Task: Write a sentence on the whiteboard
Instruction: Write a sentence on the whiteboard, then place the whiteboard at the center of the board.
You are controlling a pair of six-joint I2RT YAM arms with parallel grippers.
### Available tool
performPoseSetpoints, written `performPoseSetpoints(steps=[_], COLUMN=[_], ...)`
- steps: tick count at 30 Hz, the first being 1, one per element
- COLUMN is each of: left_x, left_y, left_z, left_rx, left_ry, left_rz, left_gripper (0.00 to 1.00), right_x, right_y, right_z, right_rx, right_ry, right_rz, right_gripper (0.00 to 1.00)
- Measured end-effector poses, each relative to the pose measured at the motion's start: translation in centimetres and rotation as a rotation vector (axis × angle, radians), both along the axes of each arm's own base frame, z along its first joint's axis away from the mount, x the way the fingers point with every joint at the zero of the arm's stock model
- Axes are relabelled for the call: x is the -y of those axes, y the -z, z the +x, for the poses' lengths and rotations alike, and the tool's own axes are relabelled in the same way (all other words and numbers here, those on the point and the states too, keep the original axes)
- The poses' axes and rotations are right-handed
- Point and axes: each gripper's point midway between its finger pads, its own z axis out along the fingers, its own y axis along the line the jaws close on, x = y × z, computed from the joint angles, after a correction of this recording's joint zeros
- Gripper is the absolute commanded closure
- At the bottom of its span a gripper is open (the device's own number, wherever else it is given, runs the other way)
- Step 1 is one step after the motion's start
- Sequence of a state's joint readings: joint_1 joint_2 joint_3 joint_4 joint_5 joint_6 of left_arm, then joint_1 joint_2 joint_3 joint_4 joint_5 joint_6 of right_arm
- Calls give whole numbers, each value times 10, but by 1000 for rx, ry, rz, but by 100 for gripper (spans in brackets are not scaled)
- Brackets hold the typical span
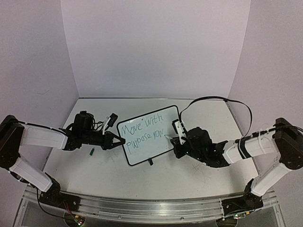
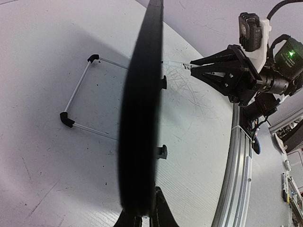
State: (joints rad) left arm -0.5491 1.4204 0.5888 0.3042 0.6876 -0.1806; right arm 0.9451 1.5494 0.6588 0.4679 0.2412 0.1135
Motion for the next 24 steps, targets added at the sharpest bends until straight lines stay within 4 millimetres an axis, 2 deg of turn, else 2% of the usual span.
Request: performPoseSetpoints(steps=[3, 6, 11, 14, 16, 21, 24], left_x=[0, 0, -7, -12, -15, -27, -44], left_y=[0, 0, 4, -8, -21, -66, -89], left_z=[0, 0, 6, 9, 10, 17, 12], left_rx=[0, 3, 21, 56, 80, 145, 133], left_ry=[0, -1, -49, -80, -102, -198, -299], left_rz=[0, 2, 45, 45, 40, 22, -5], left_gripper=[96, 85, 62, 53, 52, 48, 39], right_x=[1, 2, 16, 27, 30, 35, 36], right_y=[-2, -16, -84, -114, -117, -101, -97], right_z=[-1, -5, -21, -25, -26, -28, -29], right_rx=[0, 2, 66, 107, 106, 66, 54], right_ry=[-1, -12, -30, -16, -9, -4, -7], right_rz=[1, 26, 175, 239, 239, 184, 164], right_gripper=[100, 100, 100, 100, 100, 100, 100])
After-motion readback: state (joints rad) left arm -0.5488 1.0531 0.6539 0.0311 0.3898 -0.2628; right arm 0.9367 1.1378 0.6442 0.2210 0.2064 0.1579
